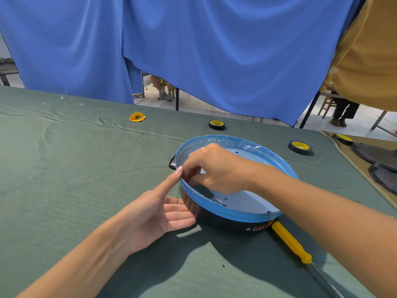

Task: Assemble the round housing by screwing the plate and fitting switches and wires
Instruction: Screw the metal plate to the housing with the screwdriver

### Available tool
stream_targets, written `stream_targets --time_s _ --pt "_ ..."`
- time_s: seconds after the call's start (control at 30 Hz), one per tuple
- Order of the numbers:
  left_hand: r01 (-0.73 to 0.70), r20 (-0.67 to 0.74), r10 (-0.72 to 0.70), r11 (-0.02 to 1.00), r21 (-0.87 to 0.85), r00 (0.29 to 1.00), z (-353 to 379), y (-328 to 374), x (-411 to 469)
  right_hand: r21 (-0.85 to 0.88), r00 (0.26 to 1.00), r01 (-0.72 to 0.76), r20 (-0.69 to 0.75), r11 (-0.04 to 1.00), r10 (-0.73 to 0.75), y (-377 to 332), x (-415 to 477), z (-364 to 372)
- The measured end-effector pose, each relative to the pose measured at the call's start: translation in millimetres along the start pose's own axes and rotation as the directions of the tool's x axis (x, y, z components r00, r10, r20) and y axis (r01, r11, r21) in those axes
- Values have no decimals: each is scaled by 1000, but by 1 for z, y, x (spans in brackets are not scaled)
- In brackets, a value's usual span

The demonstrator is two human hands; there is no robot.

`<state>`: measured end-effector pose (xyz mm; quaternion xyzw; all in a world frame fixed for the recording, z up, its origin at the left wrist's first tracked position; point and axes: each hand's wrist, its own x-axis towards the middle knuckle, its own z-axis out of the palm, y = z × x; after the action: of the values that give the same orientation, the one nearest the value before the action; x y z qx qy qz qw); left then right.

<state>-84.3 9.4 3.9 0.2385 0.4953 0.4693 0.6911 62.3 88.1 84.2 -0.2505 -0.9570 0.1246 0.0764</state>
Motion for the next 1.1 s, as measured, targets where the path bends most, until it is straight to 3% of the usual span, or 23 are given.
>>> stream_targets --time_s 0.33,0.63,1.1 --pt "-5 -21 5 1000 8 1000 -1 -1 3 0 998 -61 -23 998 61 6 6 7" --pt "6 -18 -6 1000 -1 1000 -2 -1 4 9 1000 5 30 1000 -5 7 3 -2" --pt "-7 -35 7 1000 -11 999 -3 -2 6 -172 999 38 3 984 -38 0 5 5"
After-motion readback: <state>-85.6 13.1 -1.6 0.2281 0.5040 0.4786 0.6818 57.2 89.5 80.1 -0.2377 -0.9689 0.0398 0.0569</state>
